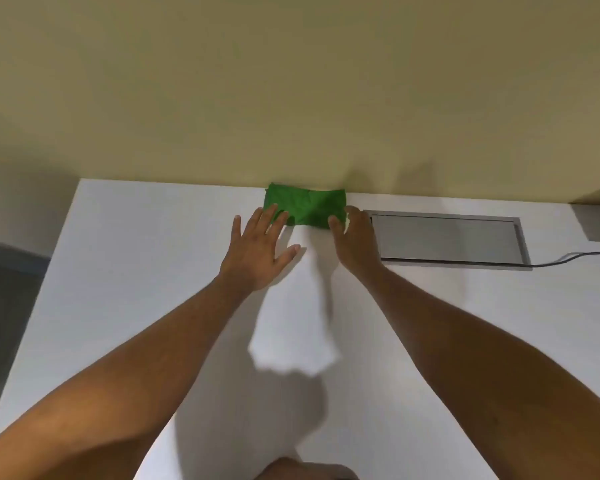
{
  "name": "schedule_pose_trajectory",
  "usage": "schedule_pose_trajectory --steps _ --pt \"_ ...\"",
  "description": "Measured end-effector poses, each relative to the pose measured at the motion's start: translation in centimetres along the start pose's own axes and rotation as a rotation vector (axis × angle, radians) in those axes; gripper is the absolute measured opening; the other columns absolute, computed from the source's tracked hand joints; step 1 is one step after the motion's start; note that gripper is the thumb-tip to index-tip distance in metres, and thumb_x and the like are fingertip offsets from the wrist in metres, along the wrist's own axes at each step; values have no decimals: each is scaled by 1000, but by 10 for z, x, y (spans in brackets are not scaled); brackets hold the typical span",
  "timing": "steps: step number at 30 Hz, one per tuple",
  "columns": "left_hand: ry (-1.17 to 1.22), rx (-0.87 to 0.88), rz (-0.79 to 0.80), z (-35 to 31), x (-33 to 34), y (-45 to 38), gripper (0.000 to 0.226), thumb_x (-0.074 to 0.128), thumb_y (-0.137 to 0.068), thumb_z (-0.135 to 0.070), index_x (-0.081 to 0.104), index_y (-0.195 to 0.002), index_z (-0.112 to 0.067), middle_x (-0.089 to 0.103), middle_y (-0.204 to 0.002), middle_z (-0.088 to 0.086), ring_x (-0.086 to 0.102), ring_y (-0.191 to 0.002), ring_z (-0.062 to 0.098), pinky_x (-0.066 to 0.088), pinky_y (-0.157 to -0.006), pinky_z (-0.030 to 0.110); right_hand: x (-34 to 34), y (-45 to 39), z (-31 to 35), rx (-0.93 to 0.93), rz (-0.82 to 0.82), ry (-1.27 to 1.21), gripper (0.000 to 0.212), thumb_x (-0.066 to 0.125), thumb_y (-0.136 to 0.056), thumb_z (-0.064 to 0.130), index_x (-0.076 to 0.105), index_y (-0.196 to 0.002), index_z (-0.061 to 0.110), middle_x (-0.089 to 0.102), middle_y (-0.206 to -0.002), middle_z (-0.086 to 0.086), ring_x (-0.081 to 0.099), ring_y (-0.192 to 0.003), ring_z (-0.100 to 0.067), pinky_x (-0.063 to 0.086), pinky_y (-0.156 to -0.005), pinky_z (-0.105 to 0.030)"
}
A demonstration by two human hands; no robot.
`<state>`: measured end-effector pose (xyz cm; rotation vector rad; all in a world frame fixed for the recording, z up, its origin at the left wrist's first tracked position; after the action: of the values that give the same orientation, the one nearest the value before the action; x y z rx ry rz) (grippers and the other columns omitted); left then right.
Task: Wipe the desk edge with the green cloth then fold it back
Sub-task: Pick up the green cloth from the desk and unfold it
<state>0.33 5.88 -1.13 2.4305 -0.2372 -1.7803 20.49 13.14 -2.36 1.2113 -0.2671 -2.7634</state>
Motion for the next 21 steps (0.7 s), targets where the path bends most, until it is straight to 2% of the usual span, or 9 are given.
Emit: schedule_pose_trajectory --steps 5,9,13,15,18,21 --pt "-14 11 144 1 26 -32 81 32 -104 -66 18 -170 -20 17 -180 5 16 -165 28 16 -131 58 15 -52 -20 312 36 -145 56 61 -102 31 48 -147 1 55 -145 -23 58 -129 -39 49 -95 -38" --pt "-5 -8 194 6 43 -43 84 35 -105 -66 14 -170 -17 18 -179 9 18 -165 30 20 -130 56 24 -73 -29 404 29 -167 57 70 -96 30 51 -141 0 58 -139 -19 62 -121 -37 52 -87 -38" --pt "-16 -14 221 11 55 -43 86 33 -104 -69 14 -170 -17 19 -179 9 17 -165 29 20 -130 57 35 -81 -32 511 -2 -319 36 79 -87 20 66 -114 0 71 -118 -17 66 -94 -30 48 -64 -29" --pt "-29 -13 216 11 58 -42 86 32 -105 -69 15 -170 -17 19 -179 8 17 -165 29 18 -131 57 38 -80 -33 565 8 -443 22 80 -84 13 66 -100 6 72 -109 -13 64 -83 -22 45 -56 -25" --pt "1 -41 181 10 56 -39 83 32 -105 -67 21 -169 -16 25 -177 8 21 -164 30 17 -130 58 41 -73 -28 606 58 -604 17 78 -81 5 67 -94 9 71 -100 -11 63 -83 -22 50 -62 -25" --pt "193 -84 26 4 38 -33 69 47 -108 -50 37 -163 -9 42 -168 14 40 -155 32 30 -124 50 40 -61 -14 548 100 -728 17 74 -82 -1 70 -92 12 70 -97 -11 65 -88 -25 55 -76 -33"
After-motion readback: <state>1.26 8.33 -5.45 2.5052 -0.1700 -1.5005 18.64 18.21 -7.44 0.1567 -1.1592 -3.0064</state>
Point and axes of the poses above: each hand's wrist, its own y-axis away from the middle knuckle, its own x-axis out of the palm, z = x × y, the point moved 6 cm from there along -y, towards the middle knuckle
